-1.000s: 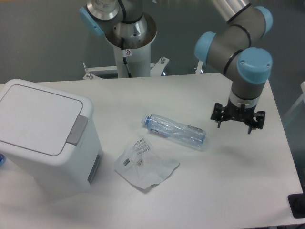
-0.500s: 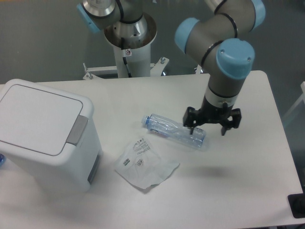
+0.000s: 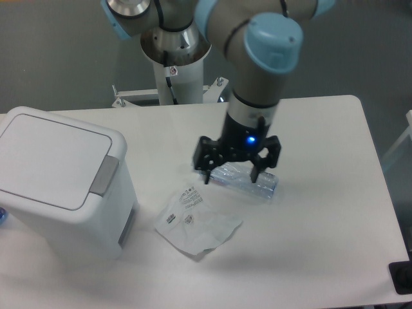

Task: Open the trash can
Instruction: 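Swing the open gripper over to the trash can lid edge, then push the gripper fingers against the lid edge to flip it open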

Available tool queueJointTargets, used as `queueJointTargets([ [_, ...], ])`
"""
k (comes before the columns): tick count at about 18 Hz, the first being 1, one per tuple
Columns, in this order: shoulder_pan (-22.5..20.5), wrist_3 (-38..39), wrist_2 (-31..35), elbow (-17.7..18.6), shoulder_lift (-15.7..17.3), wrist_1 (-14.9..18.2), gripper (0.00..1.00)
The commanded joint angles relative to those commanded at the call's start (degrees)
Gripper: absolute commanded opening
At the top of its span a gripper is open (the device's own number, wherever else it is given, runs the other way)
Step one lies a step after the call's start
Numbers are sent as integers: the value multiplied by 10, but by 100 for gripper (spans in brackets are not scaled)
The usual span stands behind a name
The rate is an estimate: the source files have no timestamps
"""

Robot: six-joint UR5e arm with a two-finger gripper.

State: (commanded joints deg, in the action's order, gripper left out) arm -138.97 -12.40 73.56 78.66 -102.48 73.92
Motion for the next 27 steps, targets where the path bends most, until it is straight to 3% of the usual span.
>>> queueJointTargets([
  [7, 70, 11, -2, 2, 11, -25, 100],
  [27, 104, 11, 3, 20, -7, -31, 100],
])
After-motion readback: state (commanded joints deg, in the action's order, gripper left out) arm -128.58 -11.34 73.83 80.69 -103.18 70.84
